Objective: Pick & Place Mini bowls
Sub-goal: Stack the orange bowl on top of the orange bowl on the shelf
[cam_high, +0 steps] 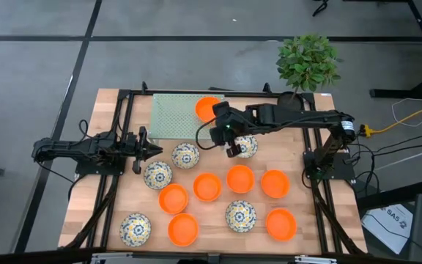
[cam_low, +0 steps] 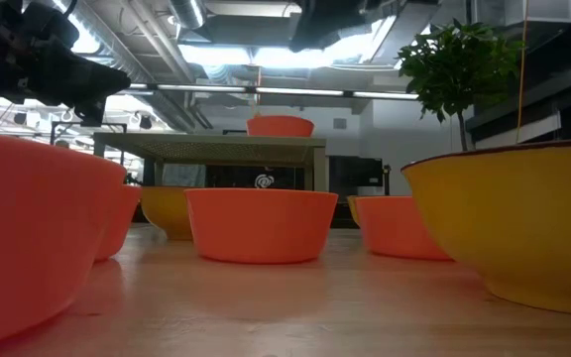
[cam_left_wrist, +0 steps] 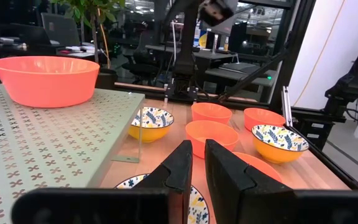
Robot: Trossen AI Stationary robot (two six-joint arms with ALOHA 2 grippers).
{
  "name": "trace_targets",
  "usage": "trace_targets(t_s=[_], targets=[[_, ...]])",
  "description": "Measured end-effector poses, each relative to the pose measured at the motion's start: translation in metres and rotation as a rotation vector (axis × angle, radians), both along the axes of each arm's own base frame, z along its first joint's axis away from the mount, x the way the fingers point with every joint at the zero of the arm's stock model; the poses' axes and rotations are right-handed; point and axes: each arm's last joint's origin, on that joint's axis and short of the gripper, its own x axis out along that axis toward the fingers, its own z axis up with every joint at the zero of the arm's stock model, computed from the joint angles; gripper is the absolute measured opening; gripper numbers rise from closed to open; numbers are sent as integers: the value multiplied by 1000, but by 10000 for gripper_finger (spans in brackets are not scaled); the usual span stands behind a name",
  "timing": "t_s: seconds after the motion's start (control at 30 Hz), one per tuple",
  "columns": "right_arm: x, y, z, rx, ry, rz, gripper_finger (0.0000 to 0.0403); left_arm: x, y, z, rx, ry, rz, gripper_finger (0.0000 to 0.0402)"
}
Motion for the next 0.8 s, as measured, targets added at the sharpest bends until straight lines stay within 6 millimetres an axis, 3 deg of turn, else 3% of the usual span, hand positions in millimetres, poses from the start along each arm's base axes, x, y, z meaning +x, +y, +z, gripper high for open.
trace_targets(t_s=[0.47, 0.8], targets=[[-15, 45, -9, 287, 107, -175, 42, 0, 0, 0, 0, 0, 0, 38], [-30, 68, -15, 574, 231, -439, 42, 0, 0, 0, 0, 0, 0, 38]])
